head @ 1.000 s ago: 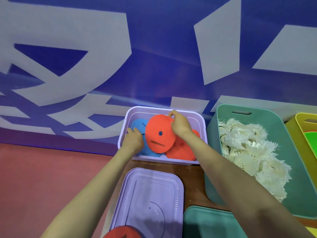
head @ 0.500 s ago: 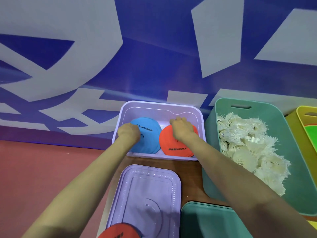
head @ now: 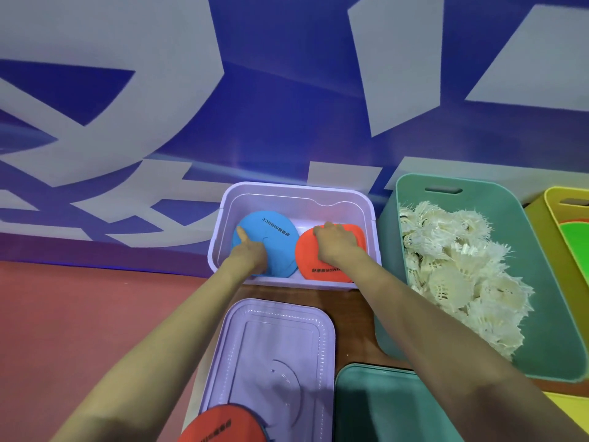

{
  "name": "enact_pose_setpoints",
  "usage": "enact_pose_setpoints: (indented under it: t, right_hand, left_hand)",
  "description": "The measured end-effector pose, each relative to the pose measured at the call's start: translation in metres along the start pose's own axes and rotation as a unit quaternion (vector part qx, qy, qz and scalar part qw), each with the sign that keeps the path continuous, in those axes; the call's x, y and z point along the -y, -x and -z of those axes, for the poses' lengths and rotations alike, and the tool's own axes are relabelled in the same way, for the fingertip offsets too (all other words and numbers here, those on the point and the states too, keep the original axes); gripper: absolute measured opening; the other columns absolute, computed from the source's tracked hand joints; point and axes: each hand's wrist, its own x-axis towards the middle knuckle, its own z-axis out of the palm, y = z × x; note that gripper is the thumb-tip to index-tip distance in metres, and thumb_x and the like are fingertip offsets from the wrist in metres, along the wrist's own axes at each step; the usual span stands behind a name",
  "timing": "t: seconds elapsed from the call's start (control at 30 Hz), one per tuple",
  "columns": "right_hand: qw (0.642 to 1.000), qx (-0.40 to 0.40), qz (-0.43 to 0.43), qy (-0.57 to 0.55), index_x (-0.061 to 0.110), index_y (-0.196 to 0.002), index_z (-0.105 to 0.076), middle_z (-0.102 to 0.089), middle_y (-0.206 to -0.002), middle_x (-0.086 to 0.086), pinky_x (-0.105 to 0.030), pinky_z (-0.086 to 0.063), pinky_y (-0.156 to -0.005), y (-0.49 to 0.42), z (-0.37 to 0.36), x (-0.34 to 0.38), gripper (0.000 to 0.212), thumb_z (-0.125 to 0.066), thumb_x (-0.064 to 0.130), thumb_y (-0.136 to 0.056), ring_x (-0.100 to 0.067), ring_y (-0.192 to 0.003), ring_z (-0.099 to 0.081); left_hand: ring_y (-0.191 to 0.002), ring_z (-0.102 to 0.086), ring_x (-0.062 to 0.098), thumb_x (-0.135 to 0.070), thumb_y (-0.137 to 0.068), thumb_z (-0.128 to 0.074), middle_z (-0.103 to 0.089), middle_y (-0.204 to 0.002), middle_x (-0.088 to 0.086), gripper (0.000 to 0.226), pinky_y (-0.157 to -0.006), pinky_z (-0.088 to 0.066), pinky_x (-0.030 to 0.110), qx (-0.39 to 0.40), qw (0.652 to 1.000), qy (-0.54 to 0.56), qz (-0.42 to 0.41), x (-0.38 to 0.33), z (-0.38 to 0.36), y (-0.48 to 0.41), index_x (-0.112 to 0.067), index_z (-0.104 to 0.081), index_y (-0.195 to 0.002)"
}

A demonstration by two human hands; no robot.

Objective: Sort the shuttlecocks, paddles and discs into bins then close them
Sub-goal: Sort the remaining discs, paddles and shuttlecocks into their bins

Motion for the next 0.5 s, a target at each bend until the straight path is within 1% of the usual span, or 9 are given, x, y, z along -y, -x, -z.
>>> enact_pose_setpoints:
  t: [0.03,0.07,0.13,0.2,0.3,0.37,0.43,0.47,0.5]
  right_hand:
    - [0.999,-0.029,0.011,-0.017,0.014,-0.138,-0.038,-0.042,-0.134,-0.012,-0.043,-0.039,-0.097,0.006,0.002,0.001,0.053,-0.051,0.006,-0.087,-0.032,-0.124,-0.040]
    - [0.997,-0.061,0.022,-0.034,0.015,-0.138,-0.038,-0.043,-0.134,-0.012,-0.043,-0.039,-0.096,0.013,0.003,0.001,0.054,-0.051,0.006,-0.086,-0.032,-0.123,-0.040]
    - [0.989,-0.128,0.041,-0.064,0.017,-0.138,-0.038,-0.044,-0.134,-0.010,-0.041,-0.038,-0.098,0.030,0.006,0.003,0.054,-0.052,0.008,-0.087,-0.030,-0.123,-0.040]
    - [0.978,-0.181,0.061,-0.082,0.018,-0.139,-0.037,-0.044,-0.136,-0.008,-0.038,-0.035,-0.100,0.052,0.008,0.006,0.054,-0.053,0.011,-0.088,-0.029,-0.124,-0.039]
    - [0.959,-0.243,0.083,-0.122,0.018,-0.140,-0.038,-0.044,-0.136,-0.007,-0.035,-0.030,-0.103,0.091,0.006,0.016,0.054,-0.052,0.012,-0.088,-0.027,-0.126,-0.038]
    - [0.940,-0.289,0.109,-0.144,0.014,-0.138,-0.041,-0.048,-0.132,-0.009,-0.035,-0.029,-0.103,0.118,-0.003,0.025,0.053,-0.053,0.009,-0.087,-0.028,-0.125,-0.040]
    - [0.924,-0.310,0.149,-0.167,0.009,-0.134,-0.046,-0.052,-0.127,-0.012,-0.040,-0.035,-0.102,0.145,-0.019,0.036,0.052,-0.056,0.005,-0.084,-0.032,-0.120,-0.045]
    - [0.917,-0.312,0.169,-0.180,0.007,-0.132,-0.048,-0.053,-0.126,-0.013,-0.042,-0.038,-0.101,0.156,-0.029,0.042,0.051,-0.057,0.004,-0.082,-0.033,-0.118,-0.047]
    - [0.913,-0.311,0.184,-0.189,0.007,-0.130,-0.050,-0.055,-0.124,-0.013,-0.043,-0.041,-0.098,0.166,-0.041,0.047,0.050,-0.058,0.004,-0.081,-0.033,-0.115,-0.050]
  left_hand:
    - [-0.132,-0.038,0.033,-0.022,-0.091,-0.049,-0.034,-0.146,0.016,0.042,-0.106,-0.031,0.049,-0.009,0.998,0.063,0.003,0.001,-0.001,0.006,-0.009,-0.049,-0.131]
    - [-0.133,-0.036,0.031,-0.021,-0.090,-0.052,-0.031,-0.147,0.020,0.043,-0.102,-0.038,0.044,-0.032,0.992,0.122,0.003,0.000,0.001,0.015,-0.009,-0.048,-0.131]
    - [-0.135,-0.032,0.031,-0.023,-0.089,-0.056,-0.023,-0.150,0.018,0.052,-0.103,-0.039,0.043,-0.117,0.971,0.209,-0.011,-0.004,0.007,0.041,-0.016,-0.041,-0.138]
    - [-0.137,-0.028,0.030,-0.023,-0.091,-0.056,-0.018,-0.153,0.012,0.056,-0.105,-0.037,0.044,-0.222,0.937,0.268,-0.037,-0.010,0.007,0.069,-0.020,-0.034,-0.143]
    - [-0.135,-0.030,0.026,-0.017,-0.093,-0.053,-0.025,-0.150,0.007,0.052,-0.102,-0.038,0.040,-0.351,0.884,0.301,-0.070,-0.017,-0.006,0.120,-0.019,-0.036,-0.142]
    - [-0.128,-0.039,0.025,-0.013,-0.092,-0.053,-0.034,-0.145,0.006,0.047,-0.089,-0.044,0.038,-0.423,0.849,0.303,-0.096,-0.017,-0.025,0.151,-0.018,-0.043,-0.137]
    - [-0.115,-0.048,0.025,-0.009,-0.089,-0.055,-0.042,-0.137,0.004,0.043,-0.073,-0.046,0.035,-0.474,0.815,0.315,-0.108,-0.014,-0.052,0.176,-0.017,-0.050,-0.131]
    - [-0.110,-0.050,0.024,-0.008,-0.087,-0.056,-0.046,-0.132,0.004,0.042,-0.070,-0.046,0.034,-0.490,0.802,0.323,-0.111,-0.012,-0.067,0.186,-0.016,-0.052,-0.128]
    - [-0.109,-0.050,0.025,-0.007,-0.086,-0.058,-0.048,-0.129,0.005,0.040,-0.071,-0.048,0.034,-0.496,0.795,0.331,-0.110,-0.008,-0.085,0.193,-0.014,-0.054,-0.126]
